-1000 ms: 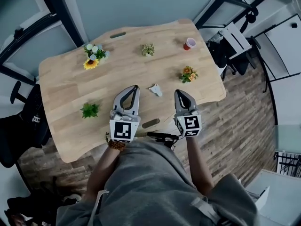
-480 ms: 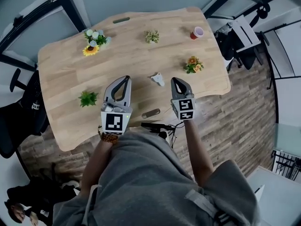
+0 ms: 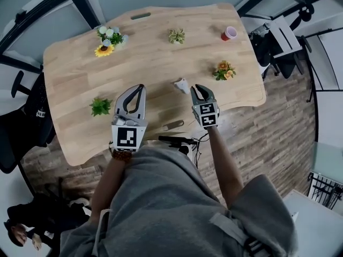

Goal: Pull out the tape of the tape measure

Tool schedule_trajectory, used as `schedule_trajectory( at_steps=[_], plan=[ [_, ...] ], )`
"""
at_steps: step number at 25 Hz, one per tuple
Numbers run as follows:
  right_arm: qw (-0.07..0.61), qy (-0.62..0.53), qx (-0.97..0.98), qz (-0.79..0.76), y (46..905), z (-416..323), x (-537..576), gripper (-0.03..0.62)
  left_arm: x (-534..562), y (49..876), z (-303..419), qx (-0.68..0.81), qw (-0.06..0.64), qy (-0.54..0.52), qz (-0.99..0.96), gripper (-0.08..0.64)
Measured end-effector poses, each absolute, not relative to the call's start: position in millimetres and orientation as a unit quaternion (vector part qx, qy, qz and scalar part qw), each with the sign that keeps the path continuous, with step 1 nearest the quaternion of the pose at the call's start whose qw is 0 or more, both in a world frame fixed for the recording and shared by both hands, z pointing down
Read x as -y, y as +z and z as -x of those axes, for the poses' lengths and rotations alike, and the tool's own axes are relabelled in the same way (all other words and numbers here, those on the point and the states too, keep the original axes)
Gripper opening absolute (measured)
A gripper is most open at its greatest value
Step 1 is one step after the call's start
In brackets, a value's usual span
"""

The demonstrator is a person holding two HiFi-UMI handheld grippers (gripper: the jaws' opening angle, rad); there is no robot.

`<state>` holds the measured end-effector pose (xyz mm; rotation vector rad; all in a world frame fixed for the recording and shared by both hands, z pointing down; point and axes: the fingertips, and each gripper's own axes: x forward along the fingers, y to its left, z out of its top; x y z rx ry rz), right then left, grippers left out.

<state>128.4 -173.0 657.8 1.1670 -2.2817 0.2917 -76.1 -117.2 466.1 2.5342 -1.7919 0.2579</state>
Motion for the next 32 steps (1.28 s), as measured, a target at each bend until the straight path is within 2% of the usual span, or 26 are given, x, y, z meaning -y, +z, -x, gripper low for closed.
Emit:
schedule_trajectory(
  at_steps=[16, 32],
  plan=[
    [0.365, 0.158, 0.837, -0.377, 749, -122, 170, 0.135, 121, 477, 82, 0.581, 0.023, 0.103, -0.807, 0.009],
    [0.404, 0.198, 0.820, -0.354, 793, -117, 168, 0.155, 124, 486, 85, 0.583, 0.029, 0.112, -0.804, 0.008]
  ],
)
